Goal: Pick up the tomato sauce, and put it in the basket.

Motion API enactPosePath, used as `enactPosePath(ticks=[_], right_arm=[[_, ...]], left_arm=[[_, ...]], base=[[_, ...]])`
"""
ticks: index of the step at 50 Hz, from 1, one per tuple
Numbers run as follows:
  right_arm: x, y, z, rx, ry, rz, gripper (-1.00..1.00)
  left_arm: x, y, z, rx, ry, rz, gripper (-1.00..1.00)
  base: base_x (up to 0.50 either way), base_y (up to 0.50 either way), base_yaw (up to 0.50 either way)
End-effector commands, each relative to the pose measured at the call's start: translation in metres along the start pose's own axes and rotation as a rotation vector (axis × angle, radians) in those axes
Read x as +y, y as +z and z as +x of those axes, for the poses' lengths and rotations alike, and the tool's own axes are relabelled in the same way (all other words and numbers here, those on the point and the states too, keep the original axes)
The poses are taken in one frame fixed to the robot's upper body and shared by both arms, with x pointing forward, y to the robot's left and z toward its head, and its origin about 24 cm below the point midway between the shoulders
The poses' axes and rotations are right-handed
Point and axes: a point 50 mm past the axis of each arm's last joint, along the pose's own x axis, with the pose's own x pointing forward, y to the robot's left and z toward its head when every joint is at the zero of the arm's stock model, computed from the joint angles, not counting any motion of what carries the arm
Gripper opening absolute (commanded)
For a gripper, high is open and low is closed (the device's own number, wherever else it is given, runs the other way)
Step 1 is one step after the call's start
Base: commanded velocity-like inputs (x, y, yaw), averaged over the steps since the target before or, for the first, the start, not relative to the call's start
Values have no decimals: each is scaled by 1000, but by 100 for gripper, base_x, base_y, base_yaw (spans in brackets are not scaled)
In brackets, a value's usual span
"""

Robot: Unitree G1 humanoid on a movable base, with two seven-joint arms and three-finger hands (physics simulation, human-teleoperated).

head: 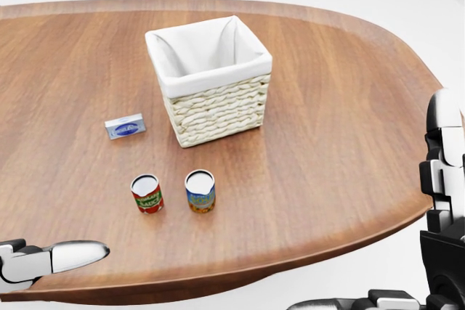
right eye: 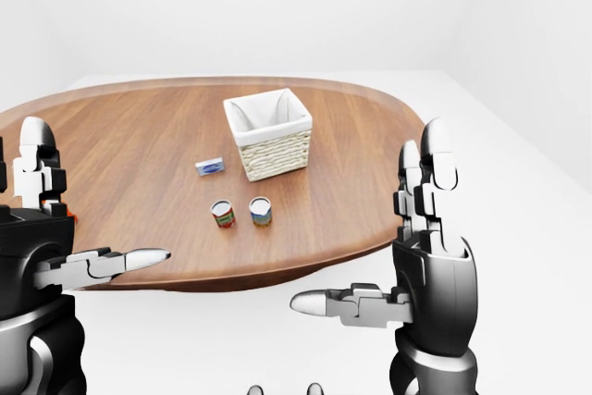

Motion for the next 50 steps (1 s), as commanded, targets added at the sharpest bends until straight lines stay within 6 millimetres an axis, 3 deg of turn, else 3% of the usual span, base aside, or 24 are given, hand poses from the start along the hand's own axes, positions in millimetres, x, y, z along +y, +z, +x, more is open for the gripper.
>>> enactPosePath(ticks=[1,50], right_arm=[[0,0,0,-4,-1,1,100],[1,0,0,4,0,2,100]], left_arm=[[-2,-2,-1,9,-49,-74,100],[-3,-4,-1,18,-52,-70,100]], base=[[31,0,0],[30,0,0]])
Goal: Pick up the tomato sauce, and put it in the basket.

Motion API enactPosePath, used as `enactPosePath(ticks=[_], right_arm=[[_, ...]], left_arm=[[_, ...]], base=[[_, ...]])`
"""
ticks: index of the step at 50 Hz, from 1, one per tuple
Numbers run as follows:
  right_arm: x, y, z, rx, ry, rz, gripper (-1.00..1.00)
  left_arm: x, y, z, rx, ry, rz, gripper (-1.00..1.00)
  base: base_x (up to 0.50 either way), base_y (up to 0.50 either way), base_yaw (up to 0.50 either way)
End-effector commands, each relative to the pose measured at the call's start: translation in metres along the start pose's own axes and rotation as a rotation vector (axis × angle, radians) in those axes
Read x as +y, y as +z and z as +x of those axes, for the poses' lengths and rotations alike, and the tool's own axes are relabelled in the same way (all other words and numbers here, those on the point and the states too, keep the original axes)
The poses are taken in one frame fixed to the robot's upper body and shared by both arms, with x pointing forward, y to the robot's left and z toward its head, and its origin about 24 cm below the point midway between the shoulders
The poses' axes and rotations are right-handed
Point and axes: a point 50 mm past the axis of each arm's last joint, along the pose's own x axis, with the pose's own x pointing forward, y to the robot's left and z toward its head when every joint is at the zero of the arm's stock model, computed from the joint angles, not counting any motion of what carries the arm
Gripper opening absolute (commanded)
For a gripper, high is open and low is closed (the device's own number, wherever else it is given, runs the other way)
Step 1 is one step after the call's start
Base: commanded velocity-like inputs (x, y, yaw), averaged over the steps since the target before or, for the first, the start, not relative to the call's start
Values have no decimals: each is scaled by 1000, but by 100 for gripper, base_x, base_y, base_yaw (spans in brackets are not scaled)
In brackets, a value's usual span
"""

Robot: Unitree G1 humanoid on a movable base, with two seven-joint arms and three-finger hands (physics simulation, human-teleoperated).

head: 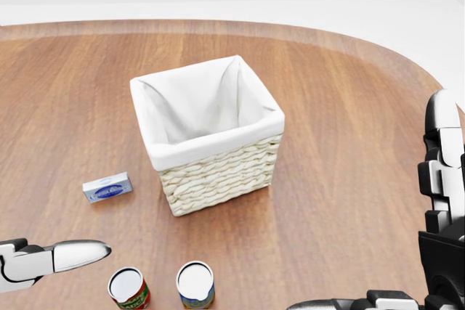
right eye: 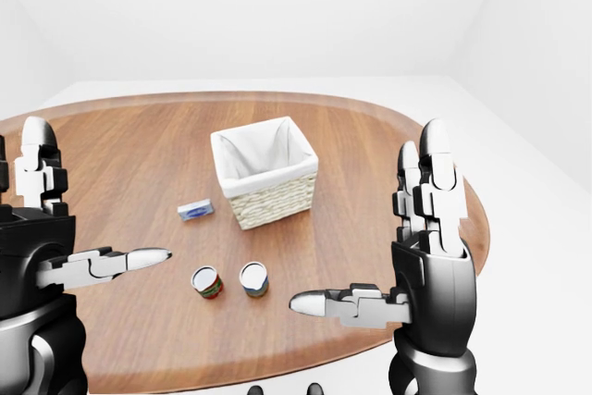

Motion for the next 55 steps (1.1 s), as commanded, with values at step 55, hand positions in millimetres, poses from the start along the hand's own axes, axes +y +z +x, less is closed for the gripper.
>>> enactPosePath(ticks=[55], right_arm=[[-4,1,1,-16,-21,-2,100]], left_arm=[[12,-161,71,359,-425,891,100]], base=[[4,0,0]])
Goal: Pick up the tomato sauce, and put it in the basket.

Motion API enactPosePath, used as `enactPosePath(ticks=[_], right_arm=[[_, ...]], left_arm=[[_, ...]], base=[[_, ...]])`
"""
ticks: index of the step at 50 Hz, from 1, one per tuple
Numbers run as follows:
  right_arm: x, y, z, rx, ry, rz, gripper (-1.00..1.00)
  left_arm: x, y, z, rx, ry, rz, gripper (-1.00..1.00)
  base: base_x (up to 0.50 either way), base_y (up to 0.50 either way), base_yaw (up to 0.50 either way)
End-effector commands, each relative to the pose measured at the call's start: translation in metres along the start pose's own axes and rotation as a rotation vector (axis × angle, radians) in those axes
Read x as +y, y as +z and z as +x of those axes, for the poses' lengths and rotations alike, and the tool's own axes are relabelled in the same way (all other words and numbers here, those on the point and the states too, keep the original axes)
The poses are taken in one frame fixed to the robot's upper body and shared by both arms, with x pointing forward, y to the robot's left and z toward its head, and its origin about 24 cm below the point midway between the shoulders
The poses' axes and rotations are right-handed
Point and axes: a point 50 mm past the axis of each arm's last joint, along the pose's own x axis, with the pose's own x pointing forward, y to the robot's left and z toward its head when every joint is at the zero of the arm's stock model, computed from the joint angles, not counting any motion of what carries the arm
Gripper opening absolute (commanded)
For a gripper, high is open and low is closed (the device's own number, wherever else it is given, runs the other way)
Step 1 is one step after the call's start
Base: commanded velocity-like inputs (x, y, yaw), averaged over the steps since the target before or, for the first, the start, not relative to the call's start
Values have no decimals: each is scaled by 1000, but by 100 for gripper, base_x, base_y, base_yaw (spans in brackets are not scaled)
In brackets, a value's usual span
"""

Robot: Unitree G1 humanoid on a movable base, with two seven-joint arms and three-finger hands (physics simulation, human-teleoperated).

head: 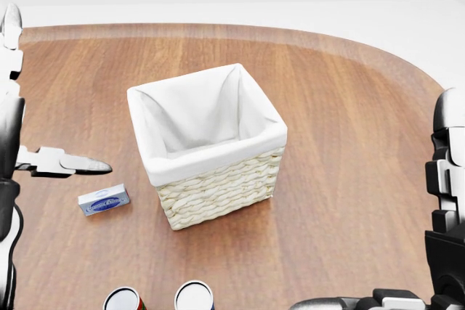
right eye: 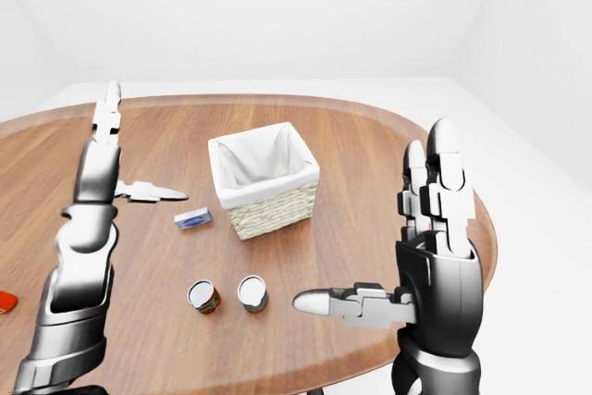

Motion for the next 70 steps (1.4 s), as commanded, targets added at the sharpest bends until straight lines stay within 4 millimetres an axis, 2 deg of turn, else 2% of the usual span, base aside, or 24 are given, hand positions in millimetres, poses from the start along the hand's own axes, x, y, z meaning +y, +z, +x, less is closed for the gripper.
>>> enactPosePath(ticks=[1,3,6,13,15,16,20,21,23,28,34,40,57,70], right_arm=[[0,1,2,-8,-6,-3,100],[1,2,4,-25,-3,-5,100],[3,2,3,-23,3,-4,100],[2,2,3,-19,3,-5,100],[2,1,3,-17,2,-5,100],[2,1,3,-15,1,-4,100],[3,1,2,-14,4,-4,100],[3,1,2,-15,4,-5,100],[3,1,3,-15,4,-4,100],[4,1,2,-14,6,-4,100],[3,1,3,-15,4,-3,100],[3,1,2,-13,4,-3,100],[2,2,3,-18,3,0,100],[2,1,3,-16,3,-1,100]], left_arm=[[-26,-66,2,142,-286,399,100],[-22,-73,-12,186,-393,401,100],[-11,-71,-24,204,-499,409,100],[-1,-63,-25,202,-511,477,100],[-5,-66,-29,223,-579,459,100],[-7,-76,-32,257,-568,545,100],[-17,-89,-48,329,-690,545,100],[-24,-93,-60,364,-801,479,100],[-30,-89,-74,363,-876,361,100],[-29,-102,-94,434,-919,380,100],[-27,-106,-103,464,-919,387,100],[-28,-125,-125,575,-998,450,100],[-32,-138,-128,630,-1061,521,100],[-50,-144,-122,633,-1149,573,100]], base=[[0,0,0],[0,0,0],[0,0,0],[0,0,0],[0,0,0],[0,0,0],[0,0,0],[0,0,0],[0,0,0],[0,0,0],[0,0,0],[0,0,0],[0,0,0],[0,0,0]])
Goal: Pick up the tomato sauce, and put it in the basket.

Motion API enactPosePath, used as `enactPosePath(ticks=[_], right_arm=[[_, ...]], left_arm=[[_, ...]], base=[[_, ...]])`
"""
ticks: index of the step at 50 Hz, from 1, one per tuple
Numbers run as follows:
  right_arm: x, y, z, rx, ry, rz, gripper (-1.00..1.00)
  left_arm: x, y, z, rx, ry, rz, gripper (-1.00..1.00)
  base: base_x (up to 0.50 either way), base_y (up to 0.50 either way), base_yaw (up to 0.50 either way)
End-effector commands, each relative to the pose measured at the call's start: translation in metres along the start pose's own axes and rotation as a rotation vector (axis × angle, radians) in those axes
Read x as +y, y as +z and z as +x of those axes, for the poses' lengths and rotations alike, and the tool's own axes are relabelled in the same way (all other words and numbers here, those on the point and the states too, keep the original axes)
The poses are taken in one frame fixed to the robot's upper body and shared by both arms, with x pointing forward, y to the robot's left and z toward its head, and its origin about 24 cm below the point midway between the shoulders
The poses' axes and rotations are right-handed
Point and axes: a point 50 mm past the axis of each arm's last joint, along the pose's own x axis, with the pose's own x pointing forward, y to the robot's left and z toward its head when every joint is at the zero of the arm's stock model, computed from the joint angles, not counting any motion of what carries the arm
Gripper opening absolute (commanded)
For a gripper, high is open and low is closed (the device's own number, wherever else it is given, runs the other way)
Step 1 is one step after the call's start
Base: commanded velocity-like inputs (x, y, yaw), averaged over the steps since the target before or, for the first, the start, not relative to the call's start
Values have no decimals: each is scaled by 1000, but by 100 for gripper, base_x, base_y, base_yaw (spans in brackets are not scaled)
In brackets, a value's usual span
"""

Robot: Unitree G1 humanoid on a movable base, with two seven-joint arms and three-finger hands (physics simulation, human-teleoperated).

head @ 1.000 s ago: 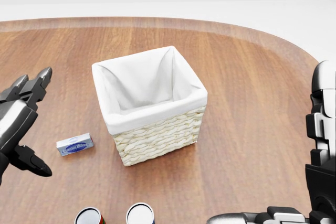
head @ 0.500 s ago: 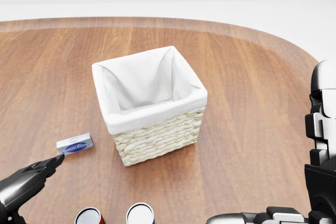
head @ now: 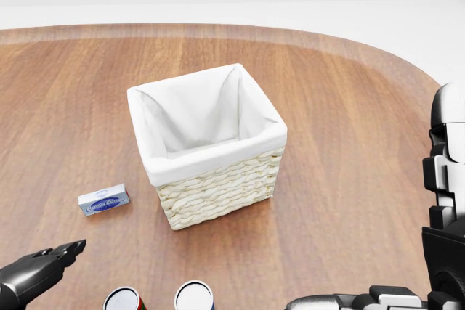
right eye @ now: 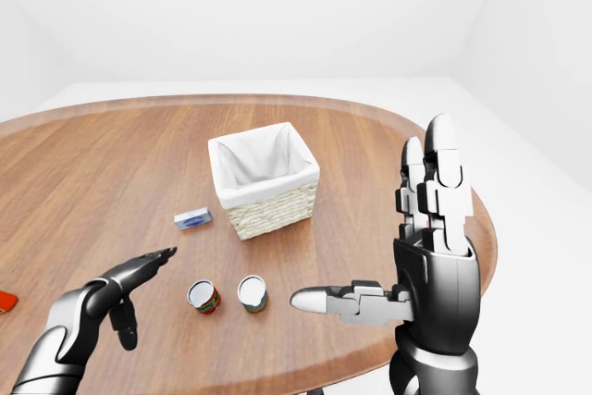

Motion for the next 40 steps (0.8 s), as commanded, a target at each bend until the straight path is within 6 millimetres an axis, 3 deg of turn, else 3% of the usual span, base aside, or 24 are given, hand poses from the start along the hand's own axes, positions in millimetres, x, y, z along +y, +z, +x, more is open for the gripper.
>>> enactPosePath(ticks=[1,14,25,40], right_arm=[[0,0,0,-2,-1,1,100],[-1,0,0,3,-1,1,100],[-1,0,0,-1,-1,0,100],[-2,0,0,4,-7,0,100]], left_arm=[[-6,7,12,-28,-57,-15,100],[0,22,21,-57,-68,17,100],[11,37,12,-110,7,34,100],[-2,55,5,-169,18,41,100]], base=[[0,0,0],[0,0,0],[0,0,0],[0,0,0]])
